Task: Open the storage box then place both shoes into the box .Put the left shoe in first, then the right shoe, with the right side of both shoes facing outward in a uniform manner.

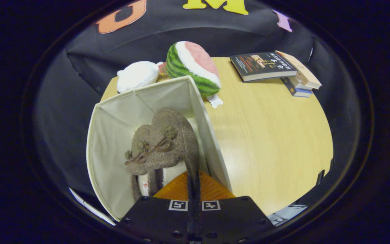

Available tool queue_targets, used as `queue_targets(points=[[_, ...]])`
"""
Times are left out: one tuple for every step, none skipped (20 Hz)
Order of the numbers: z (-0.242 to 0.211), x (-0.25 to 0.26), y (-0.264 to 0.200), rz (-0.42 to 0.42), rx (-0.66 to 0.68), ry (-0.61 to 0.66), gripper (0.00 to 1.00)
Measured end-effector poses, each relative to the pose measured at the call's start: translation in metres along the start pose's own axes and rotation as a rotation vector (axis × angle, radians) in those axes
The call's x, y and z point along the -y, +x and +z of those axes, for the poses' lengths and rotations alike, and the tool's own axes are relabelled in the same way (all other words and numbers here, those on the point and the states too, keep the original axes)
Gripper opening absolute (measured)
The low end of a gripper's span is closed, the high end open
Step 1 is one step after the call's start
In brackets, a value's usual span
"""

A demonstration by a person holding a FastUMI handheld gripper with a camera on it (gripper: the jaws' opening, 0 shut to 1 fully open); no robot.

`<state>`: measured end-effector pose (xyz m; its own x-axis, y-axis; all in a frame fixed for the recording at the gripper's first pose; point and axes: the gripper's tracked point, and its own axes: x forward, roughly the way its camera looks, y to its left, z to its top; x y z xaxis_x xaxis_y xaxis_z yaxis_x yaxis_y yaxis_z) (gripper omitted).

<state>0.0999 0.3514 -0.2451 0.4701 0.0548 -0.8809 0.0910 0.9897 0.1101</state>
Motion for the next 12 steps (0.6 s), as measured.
queue_targets(points=[[0.001,-0.003,0.003,-0.007,-0.005,-0.015,0.00],[0.001,-0.004,0.007,-0.018,-0.007,-0.022,0.00],[0.000,-0.005,0.007,-0.015,-0.009,-0.025,0.01],[0.001,-0.008,0.007,-0.011,0.003,-0.036,0.06],[0.006,-0.011,0.004,0.001,0.021,-0.049,0.08],[0.010,-0.012,0.002,0.008,0.036,-0.065,0.09],[0.011,-0.010,-0.004,0.009,0.050,-0.078,0.14],[0.012,-0.010,-0.010,0.019,0.060,-0.089,0.22],[0.012,-0.013,-0.014,0.034,0.067,-0.106,0.27],[0.013,-0.012,-0.021,0.046,0.078,-0.121,0.33],[0.015,-0.012,-0.029,0.058,0.094,-0.133,0.36],[0.018,-0.009,-0.039,0.058,0.116,-0.146,0.44]])
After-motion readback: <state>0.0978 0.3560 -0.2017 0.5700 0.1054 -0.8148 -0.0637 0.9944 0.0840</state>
